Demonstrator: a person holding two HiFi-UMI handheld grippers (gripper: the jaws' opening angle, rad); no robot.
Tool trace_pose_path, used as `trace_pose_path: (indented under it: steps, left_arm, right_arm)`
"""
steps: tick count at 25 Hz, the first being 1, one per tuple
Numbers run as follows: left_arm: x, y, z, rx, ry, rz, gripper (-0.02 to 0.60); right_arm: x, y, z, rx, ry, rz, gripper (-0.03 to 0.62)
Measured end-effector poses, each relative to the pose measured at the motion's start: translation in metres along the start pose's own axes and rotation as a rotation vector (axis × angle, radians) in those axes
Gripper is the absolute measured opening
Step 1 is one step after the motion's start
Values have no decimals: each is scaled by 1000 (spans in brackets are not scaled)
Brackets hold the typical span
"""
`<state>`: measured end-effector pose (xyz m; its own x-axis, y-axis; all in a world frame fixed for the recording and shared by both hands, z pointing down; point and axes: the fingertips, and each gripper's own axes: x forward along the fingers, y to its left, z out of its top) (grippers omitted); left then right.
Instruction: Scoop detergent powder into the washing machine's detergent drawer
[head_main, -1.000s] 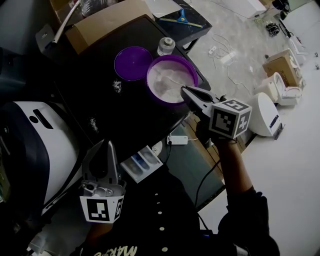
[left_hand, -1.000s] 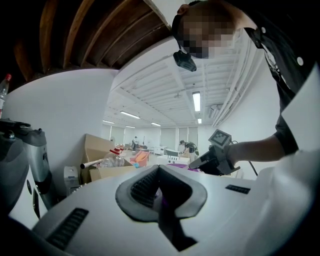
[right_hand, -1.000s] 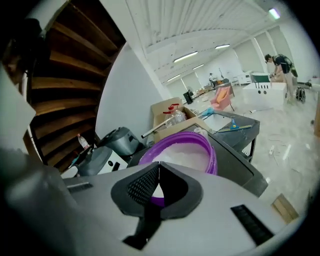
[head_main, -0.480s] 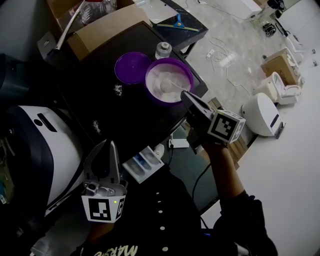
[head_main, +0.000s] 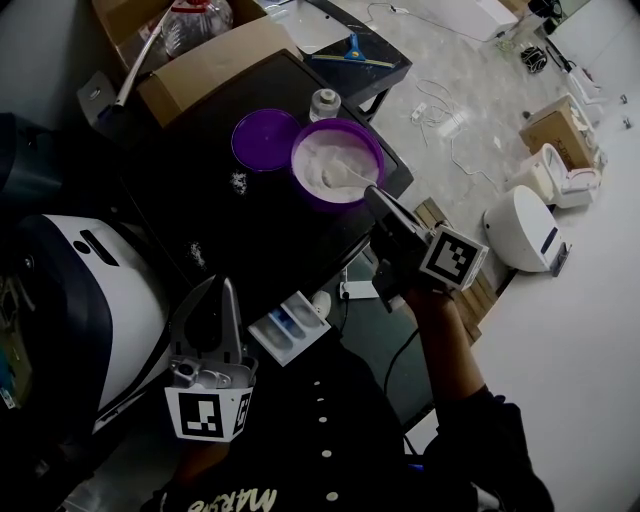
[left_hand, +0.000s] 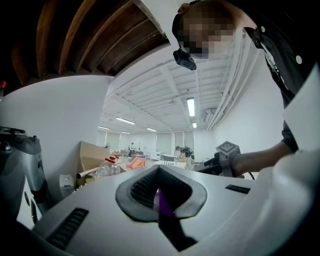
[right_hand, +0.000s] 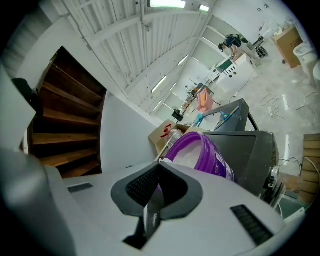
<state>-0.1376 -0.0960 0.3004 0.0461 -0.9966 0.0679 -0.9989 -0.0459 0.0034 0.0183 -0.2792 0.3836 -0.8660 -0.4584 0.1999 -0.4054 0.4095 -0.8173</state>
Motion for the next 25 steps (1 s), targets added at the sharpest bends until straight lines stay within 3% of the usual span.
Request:
trace_pose_path:
  steps: [9, 17, 25]
  left_arm:
    - [-7, 3, 7, 2, -25, -7, 14]
    - [-21, 9, 11, 2, -45, -11, 14]
    - [-36, 8, 7, -2, -50, -40, 14]
  right_arm:
    - [-17, 46, -11, -3, 17, 100, 29]
    - [-42, 84, -51, 27, 89, 162, 30]
    - [-69, 91, -98, 84, 121, 139, 29]
